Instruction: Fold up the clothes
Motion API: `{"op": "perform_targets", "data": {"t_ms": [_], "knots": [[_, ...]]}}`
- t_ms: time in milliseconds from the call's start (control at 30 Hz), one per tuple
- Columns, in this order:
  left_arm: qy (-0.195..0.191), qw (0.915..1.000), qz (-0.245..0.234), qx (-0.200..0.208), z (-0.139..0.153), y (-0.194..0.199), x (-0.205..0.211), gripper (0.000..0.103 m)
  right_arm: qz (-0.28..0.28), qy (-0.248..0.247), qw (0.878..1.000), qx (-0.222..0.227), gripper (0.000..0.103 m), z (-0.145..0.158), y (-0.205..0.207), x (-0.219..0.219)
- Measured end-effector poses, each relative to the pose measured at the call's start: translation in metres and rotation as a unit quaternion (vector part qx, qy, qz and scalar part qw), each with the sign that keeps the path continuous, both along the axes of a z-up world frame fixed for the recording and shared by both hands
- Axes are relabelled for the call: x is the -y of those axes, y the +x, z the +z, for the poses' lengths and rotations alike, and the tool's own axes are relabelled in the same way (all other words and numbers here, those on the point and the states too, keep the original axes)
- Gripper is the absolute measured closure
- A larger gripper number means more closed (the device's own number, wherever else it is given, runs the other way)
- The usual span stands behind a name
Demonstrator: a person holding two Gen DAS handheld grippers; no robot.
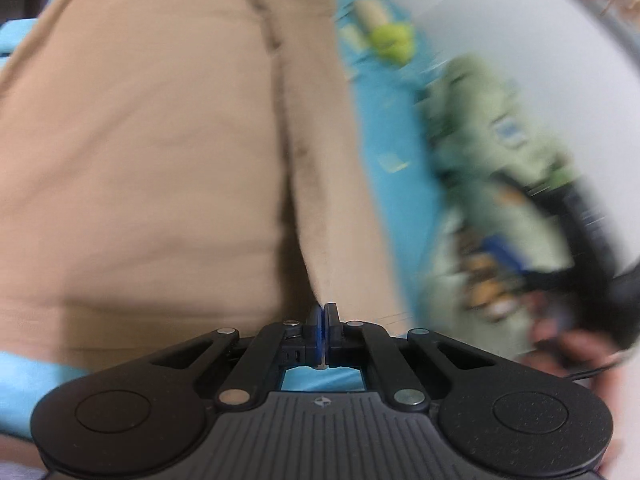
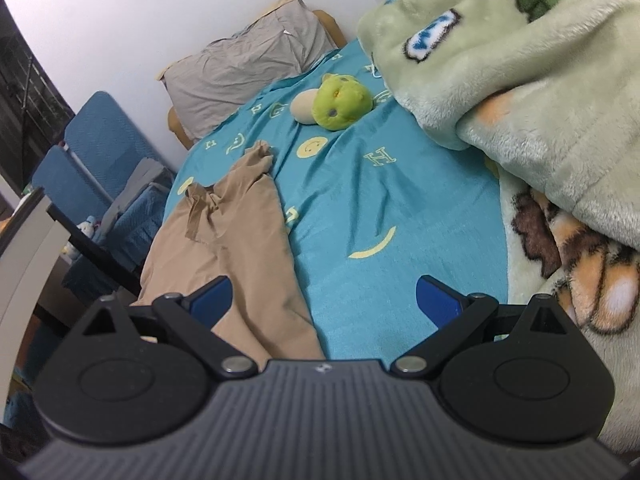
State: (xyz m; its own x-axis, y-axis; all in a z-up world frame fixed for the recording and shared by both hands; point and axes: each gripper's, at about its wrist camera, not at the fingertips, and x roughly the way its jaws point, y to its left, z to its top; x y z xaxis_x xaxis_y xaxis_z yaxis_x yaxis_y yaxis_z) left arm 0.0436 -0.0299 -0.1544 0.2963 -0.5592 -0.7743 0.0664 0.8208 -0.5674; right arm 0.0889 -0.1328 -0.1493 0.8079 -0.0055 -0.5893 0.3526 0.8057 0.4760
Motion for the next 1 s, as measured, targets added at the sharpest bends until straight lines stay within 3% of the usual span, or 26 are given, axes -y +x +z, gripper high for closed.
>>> {"op": "perform_targets", "data": {"t_ms": [67, 333, 400, 467, 500, 567, 667, 800, 867, 1000], "knots": [[0.068, 0.9976, 0.007, -0.005, -0.006, 0.0, -0.002, 0.102, 0.005, -0.004, 1.0, -0.008, 0.003, -0.001, 0.002, -0.002], [0.107, 0.9904, 0.014, 0.086, 0.021, -0.009, 0.0, 0.097, 0.032, -0.03, 0.999, -0.015, 0.003, -0.001, 0.007, -0.013], [0.116, 0.987, 0.016, 0.109, 0.028, -0.011, 0.0, 0.082, 0.04, -0.039, 0.998, -0.011, 0.003, 0.002, 0.007, -0.016], [0.126, 0.983, 0.018, 0.132, 0.034, -0.013, 0.0, 0.057, 0.049, -0.051, 0.997, -0.005, 0.003, 0.005, 0.006, -0.02], [0.131, 0.9808, 0.019, 0.143, 0.038, -0.015, 0.001, 0.053, 0.054, -0.057, 0.997, -0.002, 0.003, 0.007, 0.006, -0.023], [0.14, 0.9759, 0.021, 0.166, 0.044, -0.017, 0.001, 0.029, 0.062, -0.069, 0.996, 0.005, 0.003, 0.01, 0.005, -0.028], [0.159, 0.9585, 0.061, 0.229, 0.06, -0.026, 0.003, 0.005, 0.072, -0.089, 0.993, 0.02, 0.003, 0.016, 0.002, -0.037], [0.18, 0.9384, 0.093, 0.28, 0.076, -0.033, 0.004, 0.0, 0.082, -0.118, 0.989, 0.044, 0.003, 0.024, -0.004, -0.049], [0.181, 0.9355, 0.108, 0.284, 0.081, -0.037, -0.004, 0.0, 0.087, -0.124, 0.987, 0.053, 0.003, 0.027, -0.006, -0.054], [0.127, 0.9474, 0.171, 0.239, 0.085, -0.016, -0.037, 0.0, 0.09, -0.116, 0.988, 0.056, 0.003, 0.027, -0.009, -0.06]]}}
